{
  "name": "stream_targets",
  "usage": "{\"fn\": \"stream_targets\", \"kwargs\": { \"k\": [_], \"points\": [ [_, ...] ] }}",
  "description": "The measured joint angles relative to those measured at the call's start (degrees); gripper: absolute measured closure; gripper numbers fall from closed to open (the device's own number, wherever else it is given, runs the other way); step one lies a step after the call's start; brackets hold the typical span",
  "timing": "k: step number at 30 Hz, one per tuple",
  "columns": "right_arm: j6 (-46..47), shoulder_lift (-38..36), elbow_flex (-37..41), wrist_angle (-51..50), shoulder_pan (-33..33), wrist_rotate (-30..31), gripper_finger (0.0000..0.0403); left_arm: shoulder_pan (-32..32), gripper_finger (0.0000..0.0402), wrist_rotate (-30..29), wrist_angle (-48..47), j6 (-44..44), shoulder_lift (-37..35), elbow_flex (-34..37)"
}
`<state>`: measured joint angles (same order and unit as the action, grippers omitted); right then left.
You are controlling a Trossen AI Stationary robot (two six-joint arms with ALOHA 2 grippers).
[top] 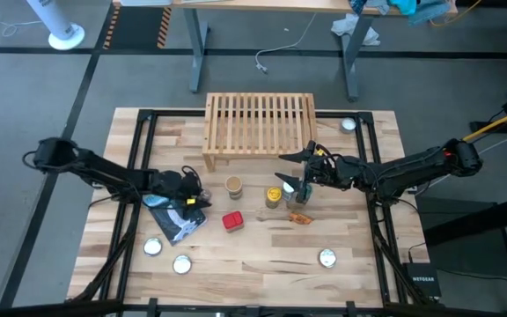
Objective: Shelf spices
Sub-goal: Remove the transparent seasoning bottle from the shelf
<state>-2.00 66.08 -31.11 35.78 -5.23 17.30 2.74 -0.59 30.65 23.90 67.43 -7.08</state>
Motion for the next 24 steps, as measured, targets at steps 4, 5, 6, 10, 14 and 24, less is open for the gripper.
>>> {"fn": "stream_targets", "kwargs": {
  "k": [4,5,6,10,14,24],
  "points": [
    [0.0,0.0,0.0,-0.2,0.0,0.0,0.0134,0.0,0.0225,-1.8,7.0,-1.2,6.0,0.0],
    [0.0,0.0,0.0,-0.4,0.0,0.0,0.0134,0.0,0.0225,-1.8,8.4,-1.4,7.3,0.0],
    [0.0,0.0,0.0,-0.4,0.0,0.0,0.0134,0.0,0.0225,-1.8,9.8,-1.4,8.4,0.0],
    [0.0,0.0,0.0,-1.2,0.0,0.0,0.0134,0.0,0.0225,-2.6,13.4,-1.4,12.5,-0.1],
    [0.0,0.0,0.0,-1.8,0.0,0.0,0.0134,0.0,0.0225,-3.4,18.0,-1.4,16.2,-0.1],
    [0.0,0.0,0.0,-2.1,0.0,0.0,0.0134,0.0,0.0225,-4.5,19.8,-1.9,21.7,-2.0]
  ]
}}
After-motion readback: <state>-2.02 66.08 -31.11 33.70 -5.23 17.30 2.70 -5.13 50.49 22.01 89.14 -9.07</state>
